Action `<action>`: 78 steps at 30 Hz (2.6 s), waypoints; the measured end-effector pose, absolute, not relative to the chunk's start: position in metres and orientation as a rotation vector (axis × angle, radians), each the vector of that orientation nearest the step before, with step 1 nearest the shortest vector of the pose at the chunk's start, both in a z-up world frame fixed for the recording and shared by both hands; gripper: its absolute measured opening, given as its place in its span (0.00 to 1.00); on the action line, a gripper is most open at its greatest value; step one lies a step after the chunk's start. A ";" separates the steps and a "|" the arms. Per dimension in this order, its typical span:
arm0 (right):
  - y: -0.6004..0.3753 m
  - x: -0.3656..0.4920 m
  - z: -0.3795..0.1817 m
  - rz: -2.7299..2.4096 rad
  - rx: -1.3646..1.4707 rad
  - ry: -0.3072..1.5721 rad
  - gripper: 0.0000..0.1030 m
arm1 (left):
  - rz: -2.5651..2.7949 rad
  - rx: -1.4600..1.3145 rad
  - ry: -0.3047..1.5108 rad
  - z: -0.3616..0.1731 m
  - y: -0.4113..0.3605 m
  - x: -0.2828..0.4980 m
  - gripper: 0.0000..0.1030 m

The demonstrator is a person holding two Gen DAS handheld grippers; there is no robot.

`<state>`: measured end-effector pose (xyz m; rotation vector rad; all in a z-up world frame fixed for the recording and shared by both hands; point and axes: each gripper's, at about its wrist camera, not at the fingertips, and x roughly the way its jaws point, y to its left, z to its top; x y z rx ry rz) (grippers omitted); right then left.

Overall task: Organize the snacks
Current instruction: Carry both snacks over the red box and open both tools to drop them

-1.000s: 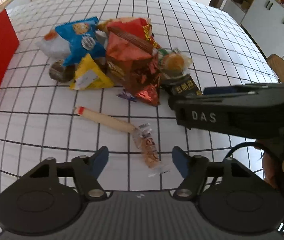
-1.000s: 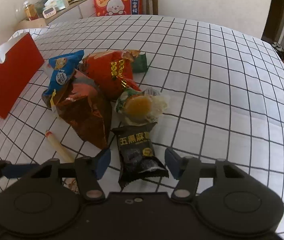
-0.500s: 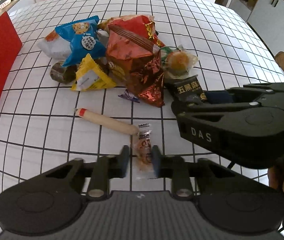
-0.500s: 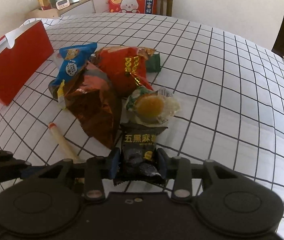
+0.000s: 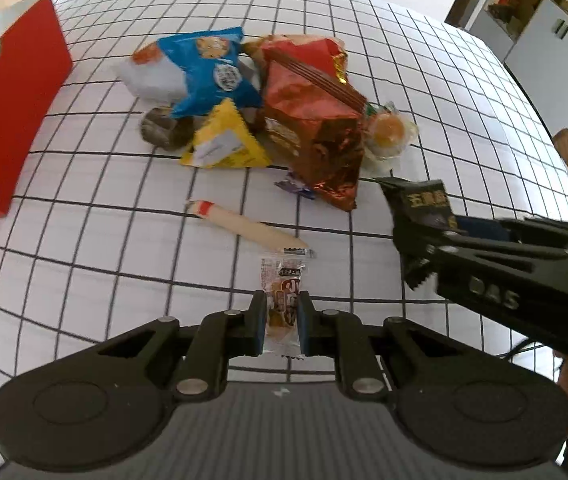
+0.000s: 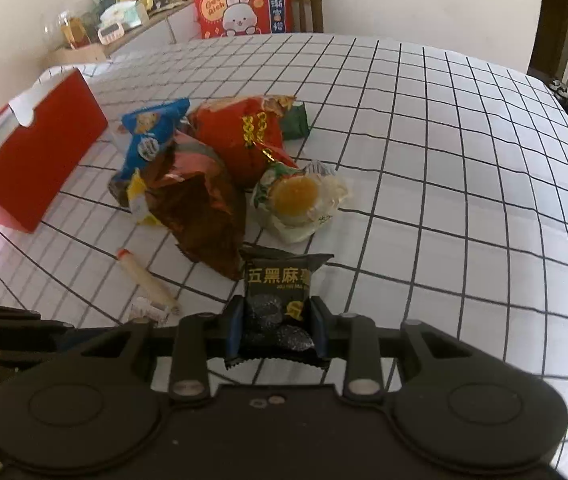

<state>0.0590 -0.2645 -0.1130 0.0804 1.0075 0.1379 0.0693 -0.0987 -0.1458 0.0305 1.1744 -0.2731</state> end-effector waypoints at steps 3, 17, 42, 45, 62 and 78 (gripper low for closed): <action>-0.262 0.052 -0.104 0.147 0.099 0.999 0.31 | -0.254 0.024 1.171 -0.139 -0.091 0.069 0.15; -0.226 0.038 -0.055 0.160 0.129 0.945 0.31 | -0.220 -0.017 1.073 -0.089 -0.035 0.072 0.15; -0.076 0.085 0.000 0.299 0.031 0.822 0.31 | -0.145 -0.082 0.907 -0.006 0.106 0.118 0.15; -0.060 0.093 0.005 0.315 0.024 0.814 0.31 | -0.130 -0.083 0.891 0.002 0.124 0.123 0.15; 0.034 0.155 -0.001 0.395 -0.054 0.835 0.31 | -0.017 -0.072 0.893 0.001 0.207 0.178 0.15; 0.088 0.204 -0.063 0.413 -0.152 0.963 0.32 | 0.075 -0.046 1.037 -0.065 0.250 0.243 0.15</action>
